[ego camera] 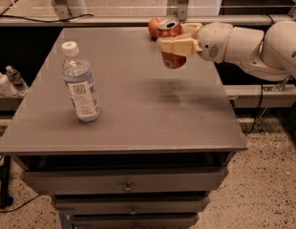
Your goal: Place coke can upright
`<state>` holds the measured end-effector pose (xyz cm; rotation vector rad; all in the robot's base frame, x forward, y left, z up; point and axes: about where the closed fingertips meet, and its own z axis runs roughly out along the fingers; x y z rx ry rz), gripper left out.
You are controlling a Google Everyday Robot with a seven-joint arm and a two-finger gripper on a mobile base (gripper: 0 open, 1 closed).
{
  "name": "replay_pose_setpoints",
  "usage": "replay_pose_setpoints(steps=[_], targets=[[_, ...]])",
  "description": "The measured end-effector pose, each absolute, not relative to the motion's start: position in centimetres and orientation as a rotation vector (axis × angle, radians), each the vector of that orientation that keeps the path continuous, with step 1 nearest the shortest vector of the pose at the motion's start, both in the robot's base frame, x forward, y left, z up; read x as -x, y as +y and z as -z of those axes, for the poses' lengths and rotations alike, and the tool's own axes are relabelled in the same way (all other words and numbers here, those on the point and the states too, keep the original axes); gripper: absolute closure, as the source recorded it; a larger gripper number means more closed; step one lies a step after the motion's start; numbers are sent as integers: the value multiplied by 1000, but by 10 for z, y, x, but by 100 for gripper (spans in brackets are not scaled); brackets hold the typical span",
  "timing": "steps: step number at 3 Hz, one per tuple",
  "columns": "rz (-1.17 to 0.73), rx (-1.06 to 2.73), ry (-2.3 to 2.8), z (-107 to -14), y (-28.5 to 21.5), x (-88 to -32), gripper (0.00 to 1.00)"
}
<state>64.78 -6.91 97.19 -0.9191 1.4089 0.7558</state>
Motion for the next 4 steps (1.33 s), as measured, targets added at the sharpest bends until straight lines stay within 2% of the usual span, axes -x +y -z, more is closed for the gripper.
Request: replay_pose_setpoints(steps=[4], targets=[[-853, 855, 1369, -956, -82, -640, 100]])
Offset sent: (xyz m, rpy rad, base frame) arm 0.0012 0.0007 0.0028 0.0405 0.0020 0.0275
